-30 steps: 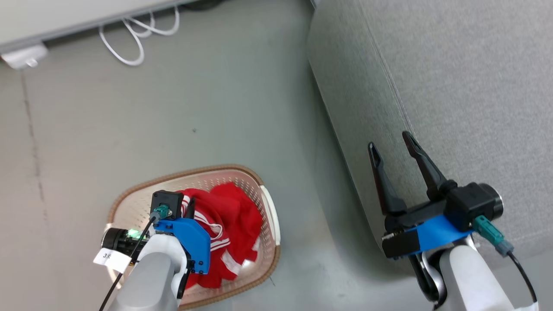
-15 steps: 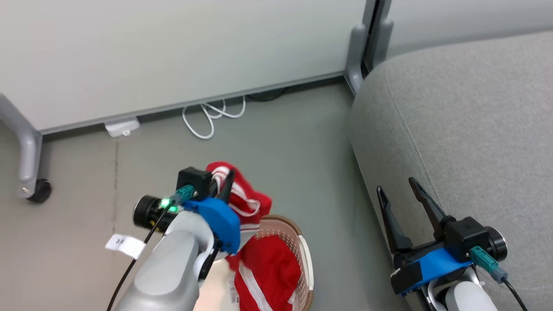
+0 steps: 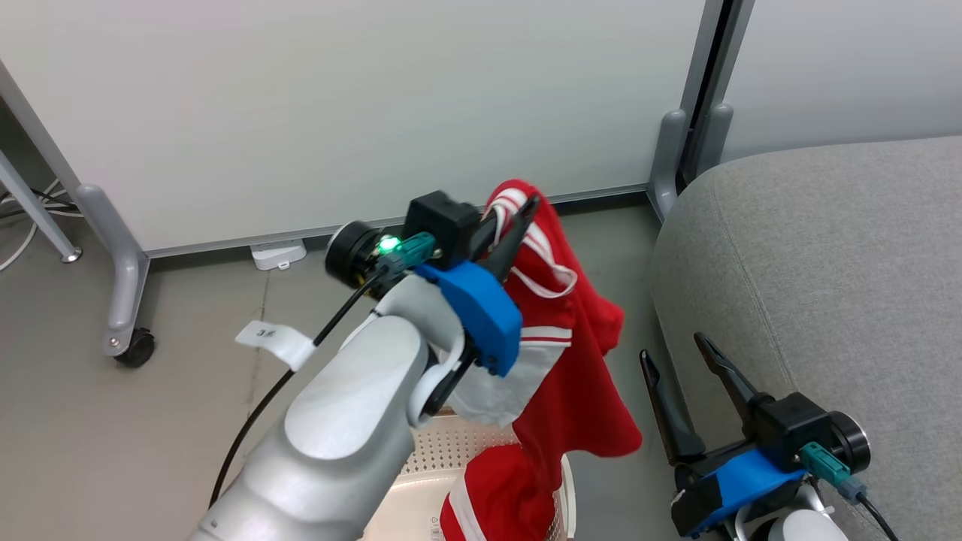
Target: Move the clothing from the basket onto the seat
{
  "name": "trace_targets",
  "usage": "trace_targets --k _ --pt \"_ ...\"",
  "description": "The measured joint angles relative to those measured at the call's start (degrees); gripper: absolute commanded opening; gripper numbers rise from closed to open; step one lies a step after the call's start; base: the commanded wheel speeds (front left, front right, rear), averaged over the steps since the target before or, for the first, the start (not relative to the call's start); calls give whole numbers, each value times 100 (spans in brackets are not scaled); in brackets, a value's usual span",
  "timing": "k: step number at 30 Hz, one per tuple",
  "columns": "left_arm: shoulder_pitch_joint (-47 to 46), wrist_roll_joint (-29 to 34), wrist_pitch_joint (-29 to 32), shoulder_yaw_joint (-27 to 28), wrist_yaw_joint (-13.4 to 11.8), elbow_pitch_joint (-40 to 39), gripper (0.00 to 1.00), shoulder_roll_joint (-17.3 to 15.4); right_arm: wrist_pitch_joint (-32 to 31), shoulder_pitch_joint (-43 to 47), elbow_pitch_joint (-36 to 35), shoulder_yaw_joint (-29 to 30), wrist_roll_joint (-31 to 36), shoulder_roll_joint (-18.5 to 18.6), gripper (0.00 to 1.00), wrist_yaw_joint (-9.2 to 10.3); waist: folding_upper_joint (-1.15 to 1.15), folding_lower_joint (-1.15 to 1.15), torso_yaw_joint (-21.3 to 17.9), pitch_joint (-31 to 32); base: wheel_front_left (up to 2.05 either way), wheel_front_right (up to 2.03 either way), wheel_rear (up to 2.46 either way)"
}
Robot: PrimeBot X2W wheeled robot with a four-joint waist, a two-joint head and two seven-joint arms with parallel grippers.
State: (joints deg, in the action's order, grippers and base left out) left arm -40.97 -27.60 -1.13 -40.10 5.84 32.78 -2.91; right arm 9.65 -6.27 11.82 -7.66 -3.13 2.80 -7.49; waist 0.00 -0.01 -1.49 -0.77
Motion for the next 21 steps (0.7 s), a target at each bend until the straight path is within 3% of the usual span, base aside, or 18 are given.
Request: trace_targets --k 8,21 --pt "-476 -525 181 -695 -314 -282 0 2 -109 7 -91 -187 -14 1 100 1 0 1 -29 56 0 0 0" --pt "-725 -975 48 -1257 -617 -223 0 3 -213 -43 -112 -303 -57 1 100 1 0 1 -148 -7 0 0 0"
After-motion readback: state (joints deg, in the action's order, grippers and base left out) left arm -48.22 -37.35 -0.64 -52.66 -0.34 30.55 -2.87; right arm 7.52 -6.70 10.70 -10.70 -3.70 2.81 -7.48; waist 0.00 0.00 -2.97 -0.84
